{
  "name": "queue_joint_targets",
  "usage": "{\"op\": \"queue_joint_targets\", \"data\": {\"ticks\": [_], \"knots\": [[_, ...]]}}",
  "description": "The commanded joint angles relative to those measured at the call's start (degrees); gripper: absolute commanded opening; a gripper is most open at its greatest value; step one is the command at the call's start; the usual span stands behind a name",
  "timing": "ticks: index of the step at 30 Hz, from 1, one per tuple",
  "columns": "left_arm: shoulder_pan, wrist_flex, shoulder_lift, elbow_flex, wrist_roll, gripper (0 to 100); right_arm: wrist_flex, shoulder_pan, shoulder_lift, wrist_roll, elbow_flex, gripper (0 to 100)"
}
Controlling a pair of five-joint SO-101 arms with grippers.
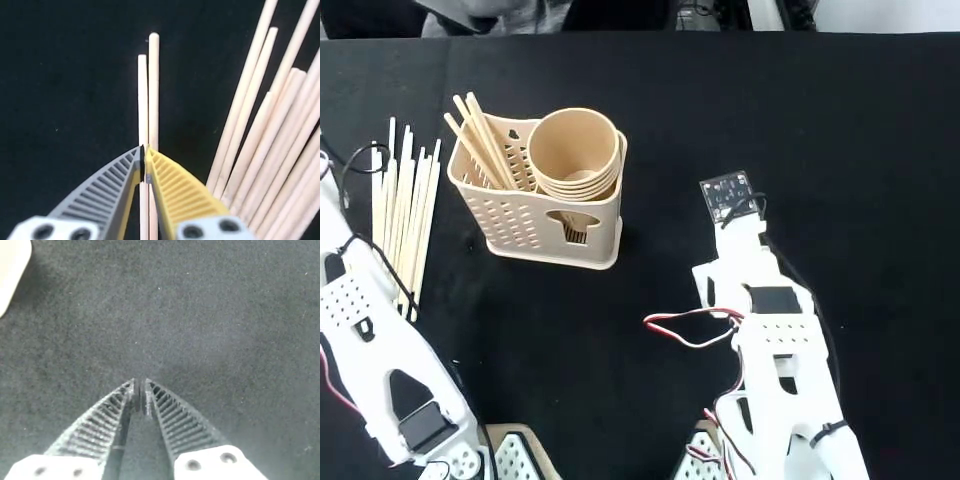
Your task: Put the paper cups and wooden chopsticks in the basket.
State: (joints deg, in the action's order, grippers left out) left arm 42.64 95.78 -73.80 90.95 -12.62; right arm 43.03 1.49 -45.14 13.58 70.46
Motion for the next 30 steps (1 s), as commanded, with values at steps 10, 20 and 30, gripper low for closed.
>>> {"op": "queue_joint_targets", "data": {"ticks": [10,20,30], "knots": [[-0.57,-9.67,-5.19,-5.58,-0.62,13,-0.70,-0.79,-0.31,0.53,-0.22,2.8],[-3.38,-9.23,-6.24,-7.34,-0.53,4,-0.70,-0.79,-0.31,0.53,-0.22,2.8],[-3.82,-1.05,-5.80,2.95,2.90,3,-0.70,-0.79,-0.31,0.53,-0.22,2.8]]}}
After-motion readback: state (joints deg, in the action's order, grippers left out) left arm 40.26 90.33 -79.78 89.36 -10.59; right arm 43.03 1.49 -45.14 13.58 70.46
